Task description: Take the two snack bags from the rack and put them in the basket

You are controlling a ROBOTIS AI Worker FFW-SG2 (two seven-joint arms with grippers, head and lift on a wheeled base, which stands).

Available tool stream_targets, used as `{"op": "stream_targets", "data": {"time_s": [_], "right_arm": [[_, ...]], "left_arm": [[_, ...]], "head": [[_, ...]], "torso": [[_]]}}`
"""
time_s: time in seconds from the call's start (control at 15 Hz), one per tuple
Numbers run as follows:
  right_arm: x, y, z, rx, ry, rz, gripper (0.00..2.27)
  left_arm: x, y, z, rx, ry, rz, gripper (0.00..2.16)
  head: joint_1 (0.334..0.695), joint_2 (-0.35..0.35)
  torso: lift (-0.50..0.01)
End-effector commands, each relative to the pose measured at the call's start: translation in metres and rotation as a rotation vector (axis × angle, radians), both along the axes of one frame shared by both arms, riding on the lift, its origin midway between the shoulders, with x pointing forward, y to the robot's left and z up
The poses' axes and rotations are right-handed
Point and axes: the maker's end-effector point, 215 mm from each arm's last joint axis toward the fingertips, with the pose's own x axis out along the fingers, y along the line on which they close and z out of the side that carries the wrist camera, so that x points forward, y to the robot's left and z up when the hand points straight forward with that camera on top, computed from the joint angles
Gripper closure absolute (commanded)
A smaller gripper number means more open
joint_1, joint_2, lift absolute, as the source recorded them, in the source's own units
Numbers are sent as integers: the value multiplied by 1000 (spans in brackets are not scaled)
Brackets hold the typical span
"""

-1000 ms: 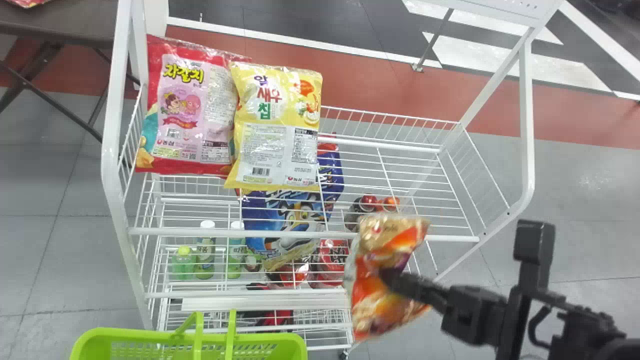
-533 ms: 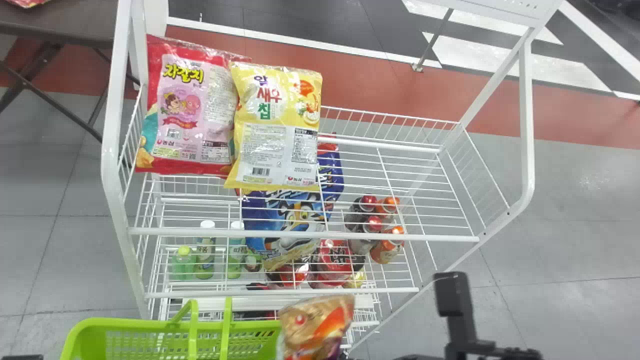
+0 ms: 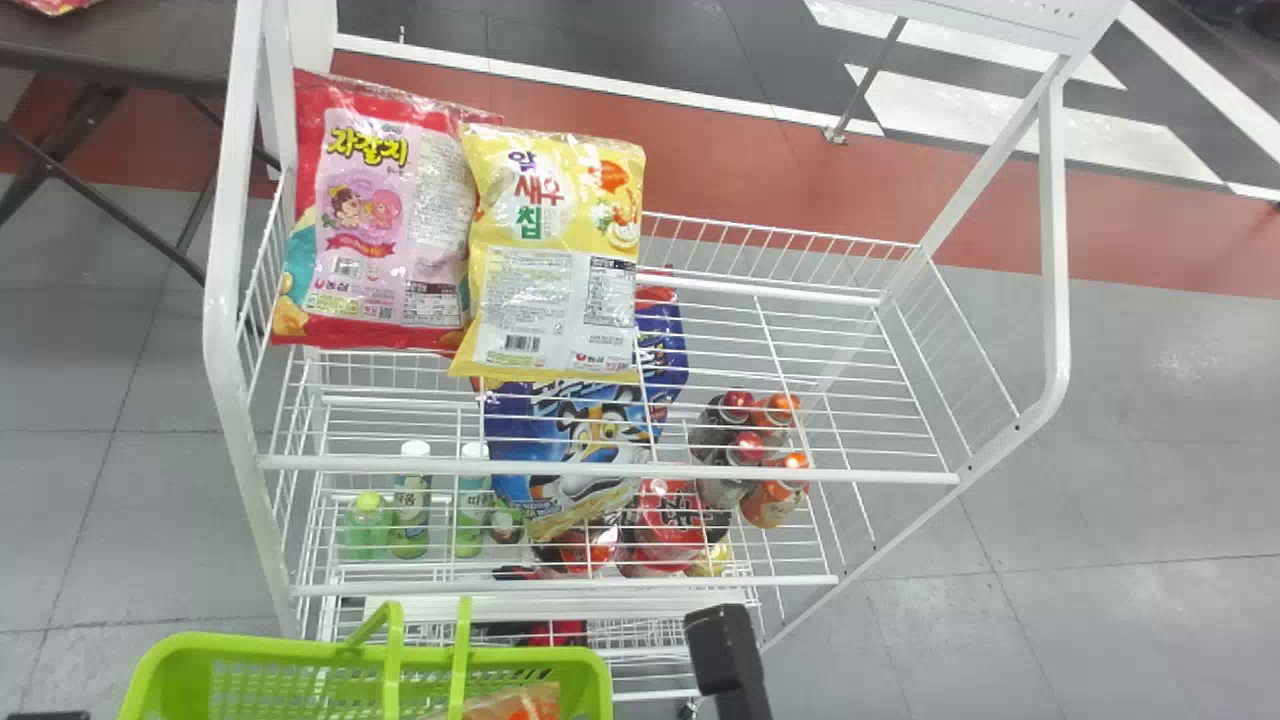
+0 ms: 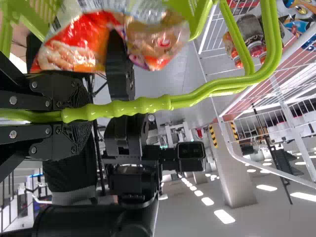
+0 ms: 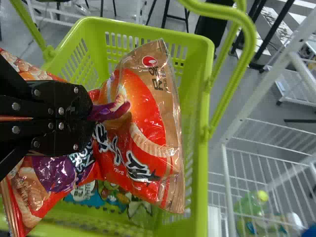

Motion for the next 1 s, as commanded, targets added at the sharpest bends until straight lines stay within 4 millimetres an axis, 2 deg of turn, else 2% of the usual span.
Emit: {"op": "stream_targets", "data": {"time_s": [0.0,0.07,0.13,0.2,0.27,0.33,0.4,0.67,0.93], "right_arm": [[6,4,-4,13,-6,-8,2246],[9,3,-8,18,2,-12,2216],[12,1,-16,27,25,-20,1973],[15,-3,-23,27,43,-27,1386],[22,-6,-29,24,35,-41,117],[30,-9,-30,12,3,-54,-1],[31,-12,-26,7,-2,-55,-1],[27,-42,4,-81,-45,-48,56],[39,-63,37,-90,-131,-97,56]], "left_arm": [[-1,-1,1,2,-1,-2,1868],[-2,-2,1,0,-1,-5,1868],[-2,-3,1,1,-1,-7,1868],[-2,-4,1,0,0,-8,1868],[-3,-3,1,1,2,-10,1868],[-3,-3,0,2,2,-9,1868],[-3,-2,0,4,2,-9,1868],[-3,-2,0,3,1,-8,1868],[-3,-3,0,0,2,-6,1868]], "head": [[695,-330],[695,-301],[695,-296],[695,-296],[695,-298],[695,-310],[695,-315],[695,-344],[695,-350]], "torso": [[-11],[-11],[-11],[-11],[-11],[-11],[-11],[-11],[-11]]}}
